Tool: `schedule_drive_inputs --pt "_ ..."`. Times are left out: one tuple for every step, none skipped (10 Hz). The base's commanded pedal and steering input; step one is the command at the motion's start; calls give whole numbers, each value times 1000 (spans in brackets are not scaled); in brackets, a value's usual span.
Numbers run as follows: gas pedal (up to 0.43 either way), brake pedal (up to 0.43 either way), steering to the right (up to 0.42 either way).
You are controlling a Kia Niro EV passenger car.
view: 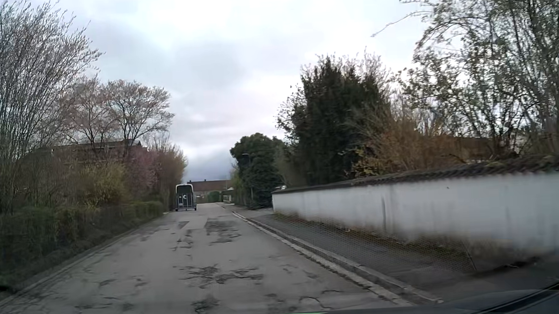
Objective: Follow the waypoints while adhering to traffic rules and regulations
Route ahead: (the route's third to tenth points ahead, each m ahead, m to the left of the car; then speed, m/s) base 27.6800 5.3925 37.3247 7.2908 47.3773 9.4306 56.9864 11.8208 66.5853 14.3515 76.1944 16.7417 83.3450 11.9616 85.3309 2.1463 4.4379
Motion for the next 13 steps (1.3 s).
schedule_drive_inputs --pt "169 0 -254" --pt "157 0 -221" --pt "157 0 -190" --pt "157 0 -161" --pt "150 0 -135" --pt "150 0 -107" --pt "130 0 -93" --pt "130 0 -79" --pt "118 0 -67" --pt "118 0 -45" --pt "118 0 -27" --pt "118 0 -25" --pt "118 0 -24"
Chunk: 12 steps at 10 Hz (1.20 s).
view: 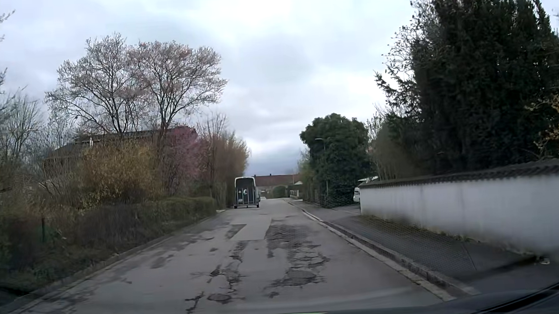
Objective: Follow the waypoints while adhering to traffic rules and regulations
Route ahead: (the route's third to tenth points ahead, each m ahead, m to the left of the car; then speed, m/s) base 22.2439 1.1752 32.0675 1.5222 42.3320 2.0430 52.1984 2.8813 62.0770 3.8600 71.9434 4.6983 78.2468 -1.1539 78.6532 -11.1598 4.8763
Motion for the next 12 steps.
schedule_drive_inputs --pt "118 0 -21" --pt "118 0 -20" --pt "118 0 -15" --pt "118 0 -8" --pt "118 0 -7" --pt "118 0 -6" --pt "118 0 -4" --pt "118 0 0" --pt "110 0 7" --pt "98 0 9" --pt "98 0 9" --pt "98 0 9"
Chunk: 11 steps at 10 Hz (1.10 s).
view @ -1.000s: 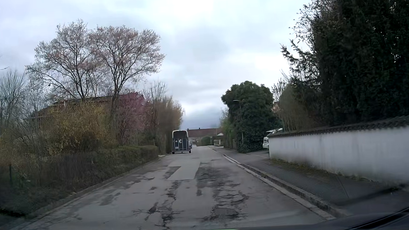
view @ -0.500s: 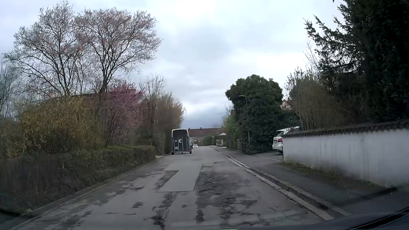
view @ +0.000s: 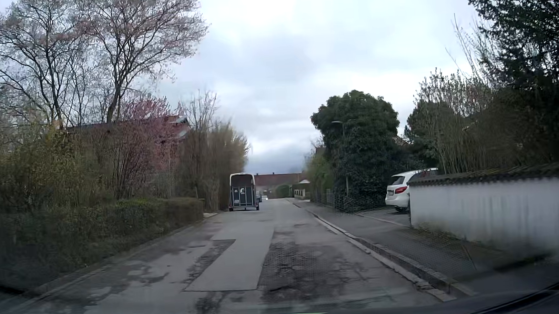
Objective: Follow the waypoints while adhering to traffic rules and regulations
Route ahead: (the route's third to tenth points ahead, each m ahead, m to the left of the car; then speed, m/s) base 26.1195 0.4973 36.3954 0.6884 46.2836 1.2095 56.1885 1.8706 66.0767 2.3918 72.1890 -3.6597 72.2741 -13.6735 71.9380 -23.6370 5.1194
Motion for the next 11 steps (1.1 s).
schedule_drive_inputs --pt "87 0 9" --pt "87 0 9" --pt "79 0 10" --pt "79 0 11" --pt "79 0 10" --pt "59 0 9" --pt "47 0 10" --pt "47 0 8" --pt "47 0 7" --pt "47 0 5" --pt "0 0 3"
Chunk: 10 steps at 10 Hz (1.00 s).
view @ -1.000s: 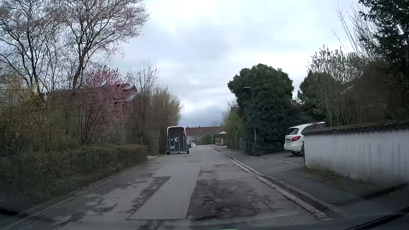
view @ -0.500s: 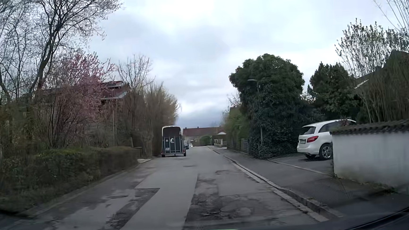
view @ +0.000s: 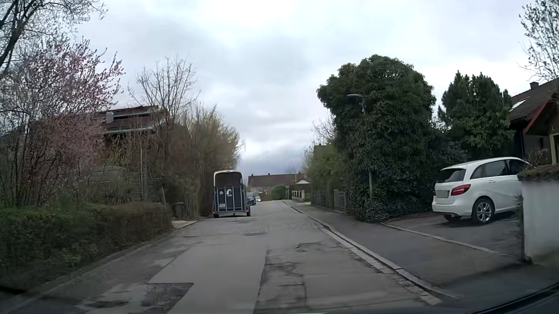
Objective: Follow the waypoints while adhering to traffic rules and regulations
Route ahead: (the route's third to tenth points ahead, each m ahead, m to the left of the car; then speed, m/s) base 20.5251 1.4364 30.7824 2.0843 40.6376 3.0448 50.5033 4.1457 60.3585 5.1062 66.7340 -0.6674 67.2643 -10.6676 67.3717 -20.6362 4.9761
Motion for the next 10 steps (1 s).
schedule_drive_inputs --pt "0 0 2" --pt "0 0 0" --pt "0 0 -2" --pt "0 0 -4" --pt "0 0 -5" --pt "0 0 -9" --pt "0 0 -10" --pt "0 0 -9" --pt "0 0 -8" --pt "0 0 -8"
